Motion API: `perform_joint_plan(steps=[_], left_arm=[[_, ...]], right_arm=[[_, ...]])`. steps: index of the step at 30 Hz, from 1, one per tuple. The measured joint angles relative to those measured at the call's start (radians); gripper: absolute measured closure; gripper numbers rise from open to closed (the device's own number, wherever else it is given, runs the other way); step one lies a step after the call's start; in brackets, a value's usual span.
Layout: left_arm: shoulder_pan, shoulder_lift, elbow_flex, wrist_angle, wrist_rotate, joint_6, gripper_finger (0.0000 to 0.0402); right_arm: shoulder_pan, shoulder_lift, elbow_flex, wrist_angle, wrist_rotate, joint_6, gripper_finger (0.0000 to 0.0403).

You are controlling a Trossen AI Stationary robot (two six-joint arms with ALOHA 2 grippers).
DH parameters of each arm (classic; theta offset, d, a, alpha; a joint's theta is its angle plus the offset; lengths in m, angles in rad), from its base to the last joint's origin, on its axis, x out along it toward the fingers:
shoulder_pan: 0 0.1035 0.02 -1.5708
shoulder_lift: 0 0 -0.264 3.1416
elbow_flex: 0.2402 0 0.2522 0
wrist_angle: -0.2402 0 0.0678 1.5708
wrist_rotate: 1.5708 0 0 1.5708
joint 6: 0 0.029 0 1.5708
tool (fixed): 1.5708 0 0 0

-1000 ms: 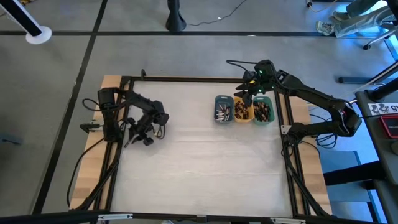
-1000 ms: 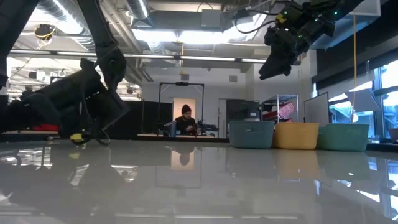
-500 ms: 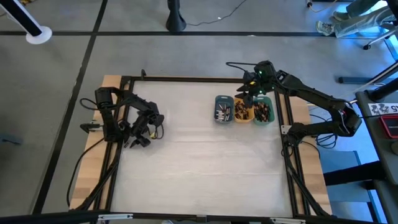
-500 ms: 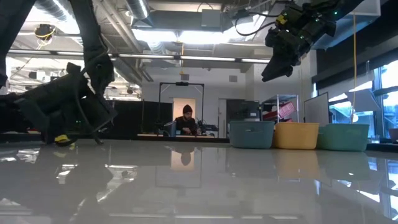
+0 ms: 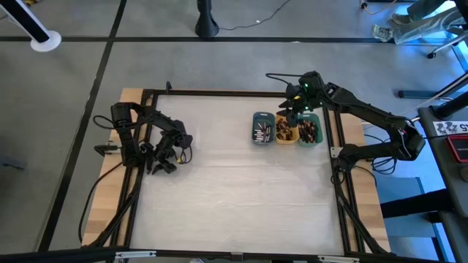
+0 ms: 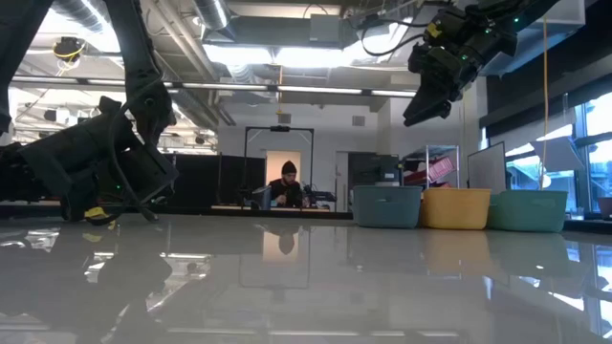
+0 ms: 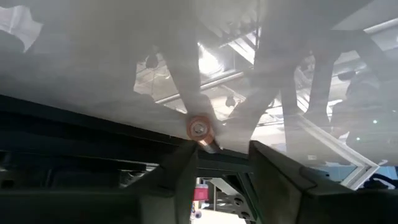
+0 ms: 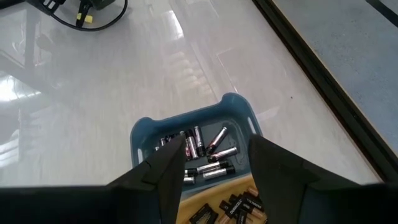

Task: Sort batteries
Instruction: Put the black battery into the yellow bin

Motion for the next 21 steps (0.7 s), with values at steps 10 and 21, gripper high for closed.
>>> perform_joint_plan(steps=[10,21], left_arm=[[-0.001,0.0,-0.006,0.022,0.006,-0.059,0.0354],[-0.008,-0.002,0.001,0.042,0.02,-0.056,0.0318]], right_arm=[[0.0,0.0,0.0,-0.001,-0.001,-0.005,0.0226],[0.0,0.0,0.0,0.0,-0.002,-0.016,0.0226]])
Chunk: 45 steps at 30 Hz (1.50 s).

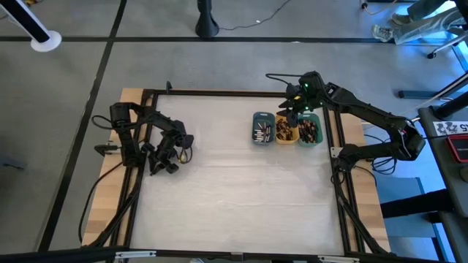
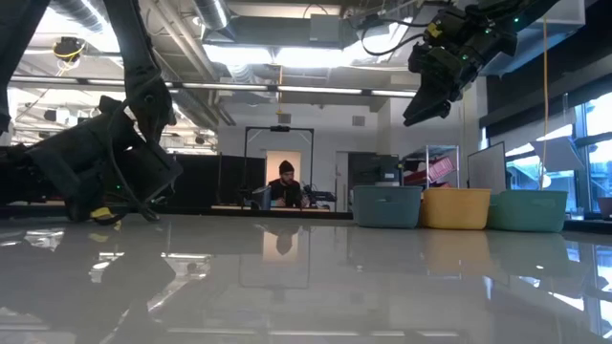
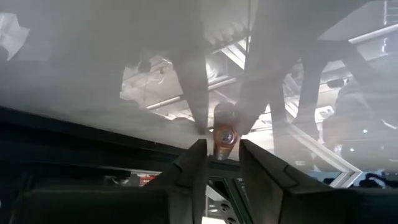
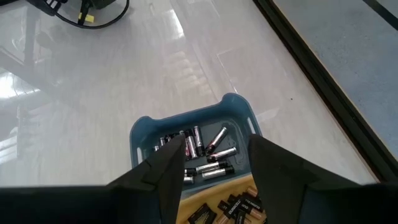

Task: Sort batteries
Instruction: Put the black battery into the yellow bin

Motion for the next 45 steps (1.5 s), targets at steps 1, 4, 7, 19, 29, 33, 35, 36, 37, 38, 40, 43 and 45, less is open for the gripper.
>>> perform_joint_plan(steps=[1,4,7,19,29,33,35,36,37,38,40,43,45], left_arm=[[-0.003,0.0,0.0,0.004,0.0,0.012,0.0313],[-0.014,-0.001,0.005,0.009,-0.004,0.018,0.0309],[-0.025,0.0,0.019,0.009,-0.013,0.03,0.0331],[-0.024,0.005,0.115,-0.03,-0.04,0.122,0.0387],[0.011,-0.208,0.231,0.089,-0.099,0.096,0.039],[0.023,-0.341,0.26,0.242,-0.072,0.042,0.039],[0.026,-0.401,0.261,0.338,-0.068,0.011,0.039],[0.026,-0.43,0.261,0.389,-0.066,0.003,0.039],[0.026,-0.457,0.261,0.438,-0.066,-0.011,0.039],[0.026,-0.479,0.261,0.489,-0.065,-0.015,0.039],[0.027,-0.514,0.261,0.609,-0.069,-0.022,0.039],[0.026,-0.537,0.261,0.848,-0.071,-0.024,0.039],[0.026,-0.536,0.261,1.025,-0.071,-0.026,0.039]], right_arm=[[0.0,0.0,0.0,0.0,0.0,0.0,0.0226],[0.0,0.0,0.0,-0.001,0.0,0.0,0.0226],[0.0,0.0,0.0,-0.002,0.0,0.0,0.0226],[0.0,0.0,0.0,0.005,0.001,0.016,0.0226],[0.0,0.0,0.0,0.041,-0.005,0.053,0.0226],[0.0,0.0,0.0,0.078,-0.009,0.088,0.0226],[0.0,0.0,0.0,0.099,-0.036,0.099,0.0226],[0.0,0.0,0.0,0.105,-0.064,0.1,0.0226],[0.0,0.0,0.0,0.115,-0.101,0.1,0.0226],[0.0,0.0,0.0,0.129,-0.141,0.1,0.0226],[0.0,0.004,0.0,0.171,-0.241,0.101,0.0226],[0.011,0.013,0.0,0.247,-0.391,0.1,0.0226],[0.04,0.021,0.0,0.296,-0.428,0.09,0.0226]])
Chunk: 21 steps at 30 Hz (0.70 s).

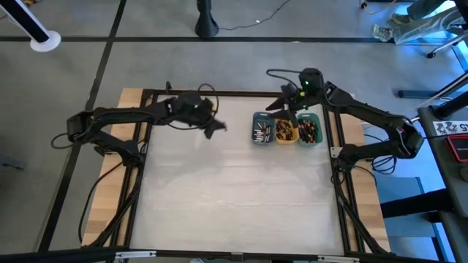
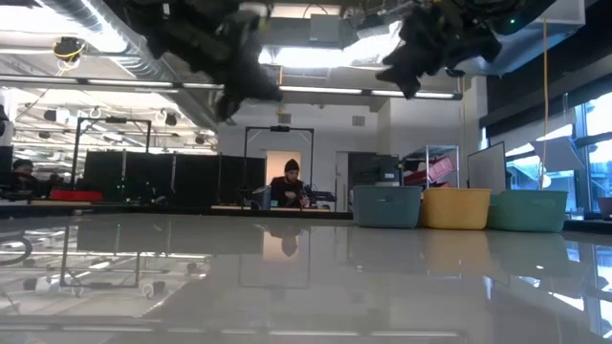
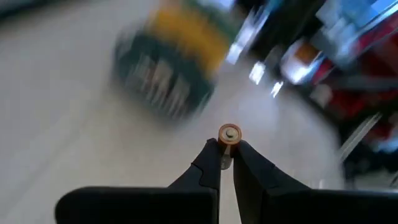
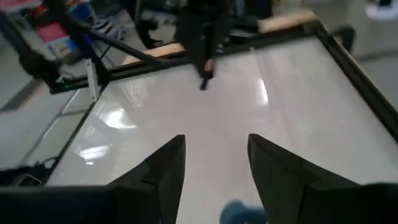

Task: Sort batteries
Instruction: Put the black battery into the yellow bin

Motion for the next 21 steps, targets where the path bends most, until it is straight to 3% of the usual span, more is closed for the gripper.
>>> perform_joint_plan(steps=[3,8,11,17,21], left_arm=[[-0.003,0.012,0.0,0.24,0.0,-0.002,0.0391],[-0.006,0.018,0.0,0.476,-0.019,-0.002,0.0391],[-0.018,0.018,0.0,0.544,-0.066,-0.018,0.0391],[-0.073,0.048,-0.001,0.639,-0.252,-0.015,0.0391],[-0.097,0.094,-0.001,0.69,-0.309,-0.013,0.0391]], right_arm=[[0.06,0.001,0.0,0.074,0.046,-0.047,0.0226],[0.156,0.007,0.0,0.185,0.155,-0.162,0.0226],[0.197,0.006,0.0,0.255,0.255,-0.237,0.0226],[0.296,0.006,0.0,0.401,0.616,-0.249,0.0226],[0.35,0.008,0.0,0.415,0.667,-0.228,0.0226]])
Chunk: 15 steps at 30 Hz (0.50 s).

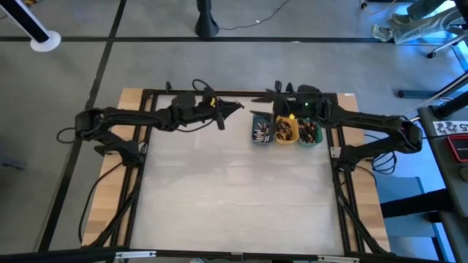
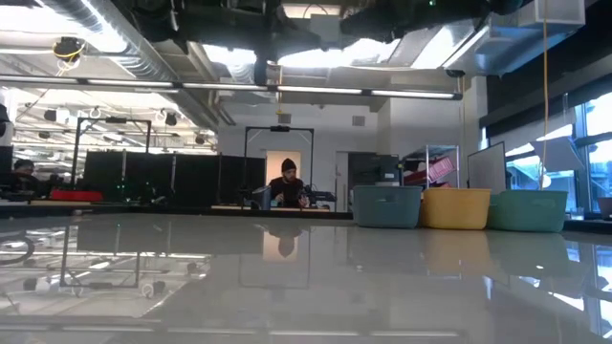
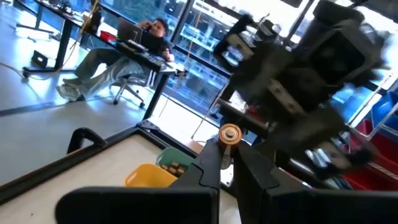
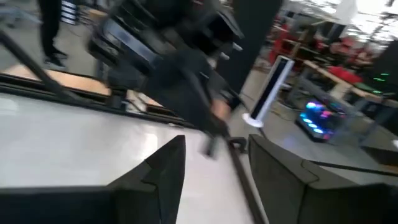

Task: Sort batteries
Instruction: Put the black battery into the yellow bin

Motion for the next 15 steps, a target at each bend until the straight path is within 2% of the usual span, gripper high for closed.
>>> perform_joint_plan(steps=[8,15], left_arm=[[-0.014,0.086,0.0,0.064,-0.003,-0.027,0.0391],[-0.042,0.119,-0.001,0.056,-0.003,-0.001,0.0391]], right_arm=[[0.028,0.063,0.0,-0.071,-0.003,0.082,0.0226],[0.028,0.064,0.0,-0.154,0.071,0.166,0.0226]])
